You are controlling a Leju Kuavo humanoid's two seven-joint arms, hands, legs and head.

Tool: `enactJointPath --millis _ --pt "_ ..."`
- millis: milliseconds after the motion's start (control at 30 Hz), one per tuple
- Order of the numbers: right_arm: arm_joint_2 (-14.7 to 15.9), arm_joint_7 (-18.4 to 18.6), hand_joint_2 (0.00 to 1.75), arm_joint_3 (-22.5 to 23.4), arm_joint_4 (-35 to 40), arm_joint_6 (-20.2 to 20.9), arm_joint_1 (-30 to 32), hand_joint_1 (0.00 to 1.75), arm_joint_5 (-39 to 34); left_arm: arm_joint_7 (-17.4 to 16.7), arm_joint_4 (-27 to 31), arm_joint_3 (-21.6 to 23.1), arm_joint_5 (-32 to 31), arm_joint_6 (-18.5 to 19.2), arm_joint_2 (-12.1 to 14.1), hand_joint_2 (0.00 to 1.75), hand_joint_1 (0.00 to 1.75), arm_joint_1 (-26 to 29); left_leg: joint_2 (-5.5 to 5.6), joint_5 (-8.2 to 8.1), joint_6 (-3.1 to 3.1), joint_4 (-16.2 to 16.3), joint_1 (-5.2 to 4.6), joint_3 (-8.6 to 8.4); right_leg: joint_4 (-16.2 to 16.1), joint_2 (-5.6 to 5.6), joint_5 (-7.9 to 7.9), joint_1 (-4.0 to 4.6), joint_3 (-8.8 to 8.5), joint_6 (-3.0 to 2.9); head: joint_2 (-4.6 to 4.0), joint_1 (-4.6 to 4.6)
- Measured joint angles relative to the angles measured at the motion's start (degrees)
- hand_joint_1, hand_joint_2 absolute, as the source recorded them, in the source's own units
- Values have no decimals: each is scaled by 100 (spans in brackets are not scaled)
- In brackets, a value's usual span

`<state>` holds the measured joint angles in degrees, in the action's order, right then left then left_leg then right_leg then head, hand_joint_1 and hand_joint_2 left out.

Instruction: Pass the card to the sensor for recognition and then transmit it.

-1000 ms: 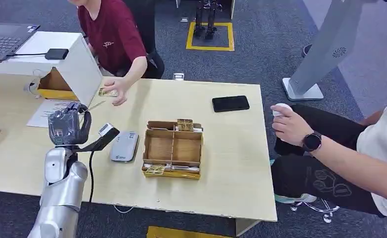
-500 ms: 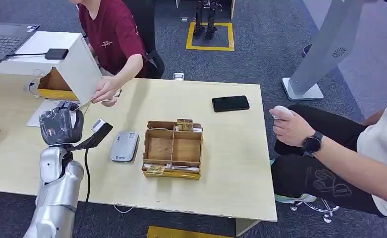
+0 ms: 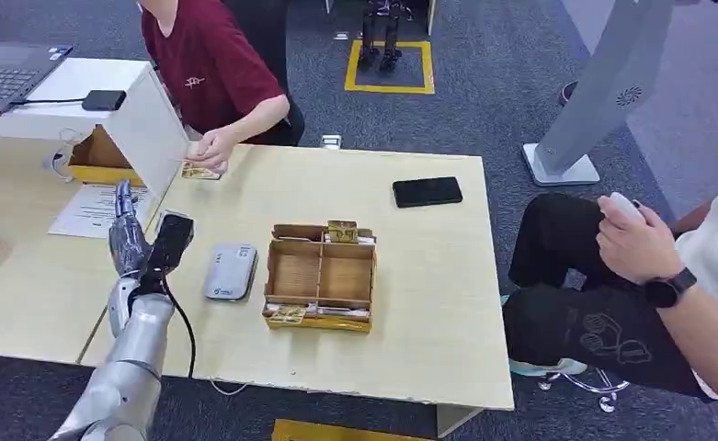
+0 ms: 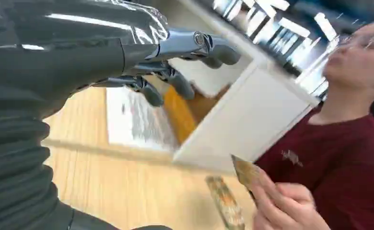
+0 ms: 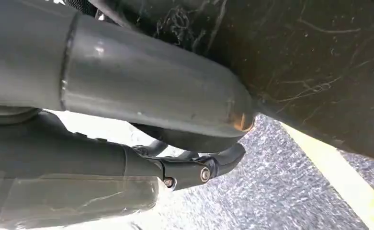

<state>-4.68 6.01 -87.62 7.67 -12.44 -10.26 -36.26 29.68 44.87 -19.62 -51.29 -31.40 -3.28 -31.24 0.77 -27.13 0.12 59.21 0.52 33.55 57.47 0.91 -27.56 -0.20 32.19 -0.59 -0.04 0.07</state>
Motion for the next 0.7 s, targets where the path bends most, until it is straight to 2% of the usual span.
enactJointPath --millis 133,200,267,400,467,600,700 --pt "0 -13 0 2 -2 -48 21 0 -203 -140 492 549 778 708 -85 175 0 439 -3 -7 5 0 -1 2 0 3 -1 -1 1 1 0 0" --pt "0 -48 0 24 -2 -116 51 0 -367 -136 1173 1086 1000 1156 -87 175 0 962 -10 -17 7 0 -3 0 -1 10 -6 -2 2 4 0 -2" --pt "0 -72 0 63 -7 -138 76 0 -485 -212 1895 1713 1000 1356 -41 175 0 1568 -10 -20 9 0 -3 3 -3 8 -9 -2 5 5 0 -2" --pt "0 -77 0 96 -17 -197 94 0 -651 -269 3151 2997 516 1127 180 175 0 2445 -7 -27 10 0 -3 10 -5 3 -17 -2 8 11 0 0" --pt "0 -90 0 105 -22 -236 107 0 -706 -350 3680 3445 245 978 337 175 0 2711 -7 -29 12 0 -3 10 -5 3 -17 -2 8 11 0 0" --pt "0 -114 0 107 -26 -262 122 0 -771 -431 4390 4088 38 862 636 175 0 3096 -8 -28 12 0 -2 8 -5 3 -17 -2 9 11 0 -2" --pt "0 -101 0 107 -26 -297 125 0 -784 -435 4671 4356 -50 799 763 175 0 3234 -6 -28 11 0 -1 9 -5 1 -17 -1 7 11 0 0"
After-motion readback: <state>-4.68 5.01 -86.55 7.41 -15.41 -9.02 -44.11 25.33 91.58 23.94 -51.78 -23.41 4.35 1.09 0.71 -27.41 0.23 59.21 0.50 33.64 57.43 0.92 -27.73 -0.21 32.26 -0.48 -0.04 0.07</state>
